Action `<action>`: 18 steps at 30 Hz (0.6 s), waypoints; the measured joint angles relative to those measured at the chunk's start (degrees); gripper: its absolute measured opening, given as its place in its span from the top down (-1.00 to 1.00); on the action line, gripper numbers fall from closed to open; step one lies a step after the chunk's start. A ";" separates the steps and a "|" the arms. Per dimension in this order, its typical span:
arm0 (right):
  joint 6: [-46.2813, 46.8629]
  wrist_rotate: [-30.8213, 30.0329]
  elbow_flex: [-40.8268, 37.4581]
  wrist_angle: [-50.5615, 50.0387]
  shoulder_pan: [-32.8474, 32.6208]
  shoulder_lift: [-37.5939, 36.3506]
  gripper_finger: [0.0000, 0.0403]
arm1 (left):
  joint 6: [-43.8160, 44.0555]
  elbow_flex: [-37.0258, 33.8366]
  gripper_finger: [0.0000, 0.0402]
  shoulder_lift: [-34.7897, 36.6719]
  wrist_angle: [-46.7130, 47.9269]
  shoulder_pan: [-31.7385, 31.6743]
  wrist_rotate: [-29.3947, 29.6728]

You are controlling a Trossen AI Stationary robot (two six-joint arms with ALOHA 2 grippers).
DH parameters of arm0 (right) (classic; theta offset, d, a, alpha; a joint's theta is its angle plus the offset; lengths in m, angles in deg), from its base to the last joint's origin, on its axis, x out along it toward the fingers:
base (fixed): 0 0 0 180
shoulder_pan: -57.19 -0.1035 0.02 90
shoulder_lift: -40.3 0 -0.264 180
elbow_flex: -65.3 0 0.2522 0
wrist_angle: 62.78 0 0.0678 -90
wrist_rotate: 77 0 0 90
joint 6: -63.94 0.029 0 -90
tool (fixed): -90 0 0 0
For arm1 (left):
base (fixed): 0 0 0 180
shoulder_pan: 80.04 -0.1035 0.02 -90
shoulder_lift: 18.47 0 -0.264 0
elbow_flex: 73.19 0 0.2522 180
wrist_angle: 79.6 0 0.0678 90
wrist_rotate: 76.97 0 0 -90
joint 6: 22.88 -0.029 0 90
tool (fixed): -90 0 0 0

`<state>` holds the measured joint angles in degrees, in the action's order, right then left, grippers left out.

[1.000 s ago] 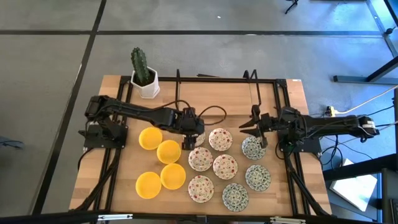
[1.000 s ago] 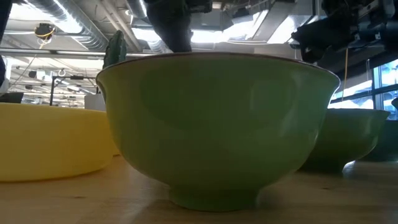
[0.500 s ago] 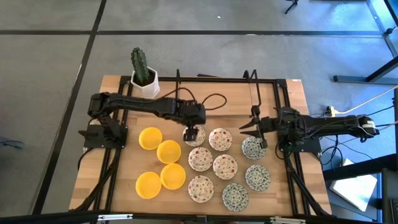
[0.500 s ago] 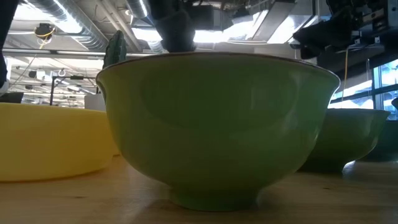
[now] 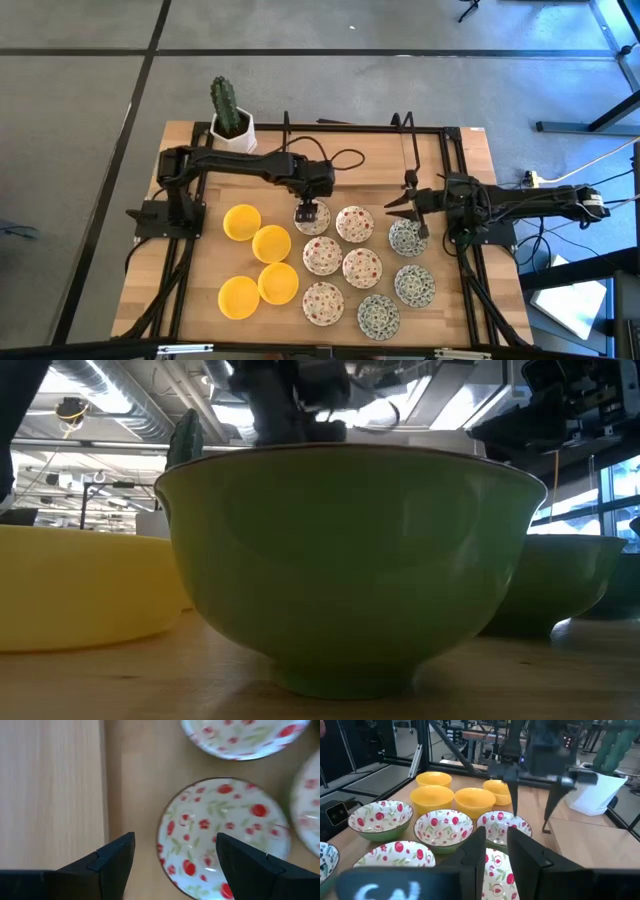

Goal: Pick & Place Mini bowls
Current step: Put the red patterned bowl on the shelf

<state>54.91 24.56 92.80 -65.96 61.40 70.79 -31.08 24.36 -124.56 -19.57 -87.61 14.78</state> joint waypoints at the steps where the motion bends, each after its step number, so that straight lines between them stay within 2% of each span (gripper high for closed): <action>1: 0.13 0.04 0.00 -0.38 -0.01 0.01 0.60 | -0.14 -0.01 -0.36 -0.70 0.34 -0.32 0.01; 8: -0.23 0.01 -0.01 0.62 0.00 -0.17 0.60 | -2.57 -0.04 -0.36 -4.57 0.76 -0.83 -0.43; 18: -0.63 -0.01 -0.01 0.63 -0.01 -0.15 0.60 | -3.29 -0.04 -0.35 -4.78 0.73 -0.95 -1.22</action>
<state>54.28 24.55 92.79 -65.33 61.38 70.65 -34.37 24.31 -129.34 -18.83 -88.56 13.56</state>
